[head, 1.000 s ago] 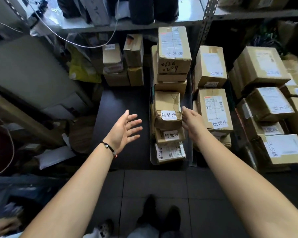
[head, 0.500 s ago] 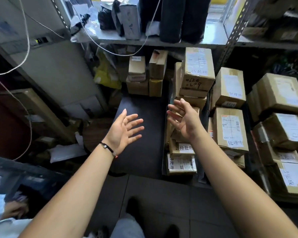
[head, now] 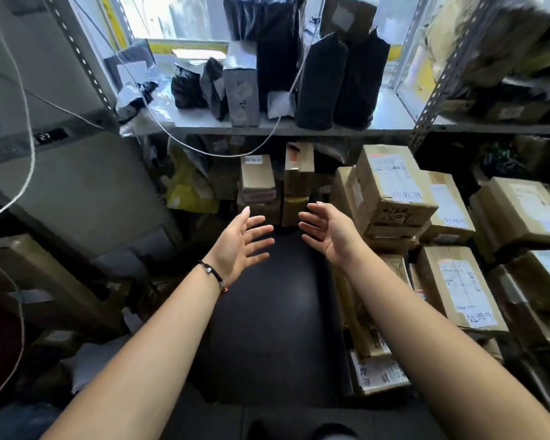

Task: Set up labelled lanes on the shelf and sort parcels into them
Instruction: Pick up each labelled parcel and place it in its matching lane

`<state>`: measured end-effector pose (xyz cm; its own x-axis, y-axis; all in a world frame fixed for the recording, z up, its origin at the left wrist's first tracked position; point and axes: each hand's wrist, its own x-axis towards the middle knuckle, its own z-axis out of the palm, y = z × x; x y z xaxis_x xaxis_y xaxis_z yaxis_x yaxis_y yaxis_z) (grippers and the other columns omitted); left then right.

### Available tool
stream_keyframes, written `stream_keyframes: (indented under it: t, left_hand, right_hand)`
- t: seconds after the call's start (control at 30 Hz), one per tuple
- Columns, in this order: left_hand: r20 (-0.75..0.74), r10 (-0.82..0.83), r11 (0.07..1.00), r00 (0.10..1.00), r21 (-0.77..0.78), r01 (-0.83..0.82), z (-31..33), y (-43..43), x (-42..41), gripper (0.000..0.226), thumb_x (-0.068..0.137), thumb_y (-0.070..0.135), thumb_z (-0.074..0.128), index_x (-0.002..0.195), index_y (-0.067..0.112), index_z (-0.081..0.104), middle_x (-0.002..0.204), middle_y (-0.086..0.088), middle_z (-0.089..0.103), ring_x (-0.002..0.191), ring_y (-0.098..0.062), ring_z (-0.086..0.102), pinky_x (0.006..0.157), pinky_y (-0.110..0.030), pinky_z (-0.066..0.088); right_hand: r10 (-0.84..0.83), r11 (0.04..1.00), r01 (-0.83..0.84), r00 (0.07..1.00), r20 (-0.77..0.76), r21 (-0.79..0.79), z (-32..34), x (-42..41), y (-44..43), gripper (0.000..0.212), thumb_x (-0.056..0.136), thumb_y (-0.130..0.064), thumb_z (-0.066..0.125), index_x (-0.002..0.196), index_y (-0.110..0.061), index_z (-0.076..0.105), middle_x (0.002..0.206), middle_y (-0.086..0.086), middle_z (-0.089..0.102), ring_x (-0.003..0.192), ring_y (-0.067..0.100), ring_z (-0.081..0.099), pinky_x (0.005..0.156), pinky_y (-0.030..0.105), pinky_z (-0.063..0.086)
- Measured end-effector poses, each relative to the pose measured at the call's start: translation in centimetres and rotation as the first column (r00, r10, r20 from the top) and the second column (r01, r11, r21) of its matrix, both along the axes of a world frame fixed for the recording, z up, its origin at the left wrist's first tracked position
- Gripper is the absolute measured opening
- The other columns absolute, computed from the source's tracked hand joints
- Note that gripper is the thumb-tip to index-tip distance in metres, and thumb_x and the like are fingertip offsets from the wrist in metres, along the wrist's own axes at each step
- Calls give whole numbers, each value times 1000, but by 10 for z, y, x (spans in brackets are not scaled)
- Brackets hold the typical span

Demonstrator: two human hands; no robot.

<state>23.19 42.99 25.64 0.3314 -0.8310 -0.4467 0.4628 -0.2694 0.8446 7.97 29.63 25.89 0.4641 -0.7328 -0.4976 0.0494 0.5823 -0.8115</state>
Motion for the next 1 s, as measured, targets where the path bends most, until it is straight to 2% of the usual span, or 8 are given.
stream_keyframes:
  t: [0.27,0.37,0.5,0.63,0.77,0.83,0.93,1.0]
  left_hand:
    - [-18,-75,997,997,27,76,-10,-80,67,56,99,59,35,134,20,55,133,-5,62,121,-26,60,105,-47,46]
    - [-34,-64,997,997,39,65,-13,-121,86,57,99,61,35,132,20,57,133,-5,62,123,-26,58,104,-46,46]
    - [-37,-72,995,997,73,74,-26,-176,109,63,98,63,35,140,19,51,137,-6,58,128,-26,53,102,-46,47]
    - [-25,-80,988,996,132,82,-48,-233,121,67,98,63,37,148,20,40,149,-7,47,138,-27,43,102,-47,45]
    - [-18,-91,980,996,174,92,-69,-277,121,72,98,64,33,155,20,29,161,-8,30,148,-30,28,109,-49,38]
    - [-22,-84,982,996,170,87,-78,-294,120,73,98,65,31,156,21,26,163,-7,25,150,-30,22,110,-49,37]
    - [18,-90,978,996,192,85,-89,-307,117,71,99,64,29,155,21,28,162,-2,28,148,-26,27,107,-45,39]
    - [59,-120,973,991,208,105,-93,-308,113,67,100,64,28,153,23,34,154,3,39,139,-20,38,101,-38,42]
  right_hand:
    - [-83,995,81,996,29,55,-8,55,-63,25,103,-39,51,109,-19,64,109,3,70,100,20,66,90,37,52]
    - [-116,993,116,993,-37,1,-17,76,-101,26,103,-35,52,121,-19,61,117,5,67,104,21,65,92,39,50]
    - [-170,983,155,972,-162,-104,-37,98,-151,19,100,-35,55,117,-27,59,118,1,62,110,20,59,90,35,49]
    - [-281,957,258,936,-212,-129,-60,112,-196,37,100,-32,53,135,-23,54,121,0,63,109,16,58,79,29,45]
    - [-282,959,263,928,-244,-106,-89,116,-225,46,101,-36,55,145,-23,48,133,-1,60,119,18,57,99,35,48]
    - [-243,968,221,940,-238,-116,-101,121,-232,55,100,-38,57,150,-21,43,135,-4,56,121,15,55,101,33,47]
    - [-171,985,157,957,-235,-76,-112,132,-233,76,82,-63,64,147,-29,47,135,-8,59,121,15,58,103,39,49]
    - [-149,987,131,959,-241,-89,-117,134,-228,73,83,-66,62,146,-32,47,137,-5,61,123,16,58,107,44,48]
